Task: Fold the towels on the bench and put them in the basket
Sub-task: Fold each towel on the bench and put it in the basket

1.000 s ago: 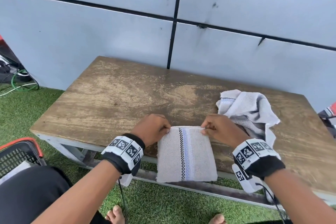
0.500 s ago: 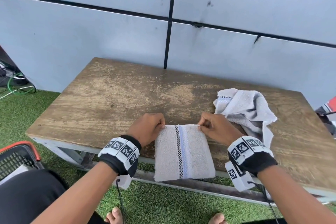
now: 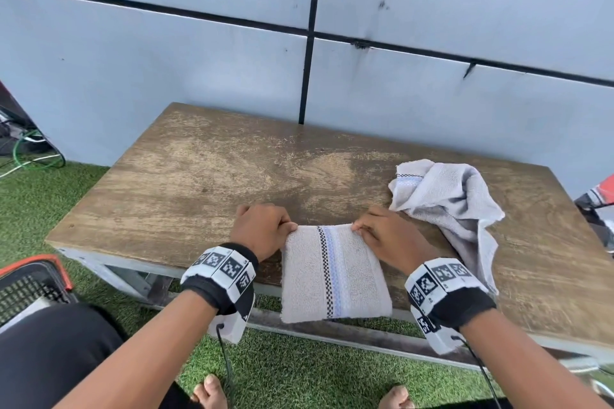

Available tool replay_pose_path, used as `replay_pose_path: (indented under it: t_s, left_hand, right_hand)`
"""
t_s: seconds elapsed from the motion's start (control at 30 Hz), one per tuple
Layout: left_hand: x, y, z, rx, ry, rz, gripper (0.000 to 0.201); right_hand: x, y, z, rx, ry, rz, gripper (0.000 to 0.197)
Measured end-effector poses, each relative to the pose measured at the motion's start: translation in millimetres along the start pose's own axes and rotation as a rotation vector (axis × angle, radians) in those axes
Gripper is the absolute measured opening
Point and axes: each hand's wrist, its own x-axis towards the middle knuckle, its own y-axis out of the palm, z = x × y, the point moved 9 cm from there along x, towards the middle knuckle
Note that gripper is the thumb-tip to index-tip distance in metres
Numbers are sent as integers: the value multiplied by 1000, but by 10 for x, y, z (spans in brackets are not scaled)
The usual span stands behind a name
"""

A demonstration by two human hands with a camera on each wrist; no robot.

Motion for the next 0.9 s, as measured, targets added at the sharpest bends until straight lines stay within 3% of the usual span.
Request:
replay_pose_path:
  t_s: [0.23, 0.33, 0.47, 0.6, 0.7, 0.8, 0.9]
  left_hand:
    - [-33, 55, 20, -19, -32, 63, 23]
    - [-28, 76, 49, -106, -77, 76, 23]
    - [-47, 133, 73, 21, -85, 136, 33]
    - [-92, 108, 64, 194, -81, 103, 38]
    - [-119, -28, 42, 188, -103, 51, 30]
    - [-246, -239, -184, 41, -20, -68, 27]
    - [-527, -169, -609, 15, 125, -54, 46]
  right_hand:
    - [-190, 89, 251, -242, -29, 59, 56]
    - [-233, 163, 270, -233, -9, 62, 46]
    - [-258, 157, 294, -247, 11, 35, 67]
    - [-264, 210, 290, -256, 25, 56, 69]
    - [-267, 228, 265, -246, 29, 70, 72]
    - [-285, 243, 267, -254, 27, 90, 77]
    - [-326, 282, 294, -229, 51, 123, 81]
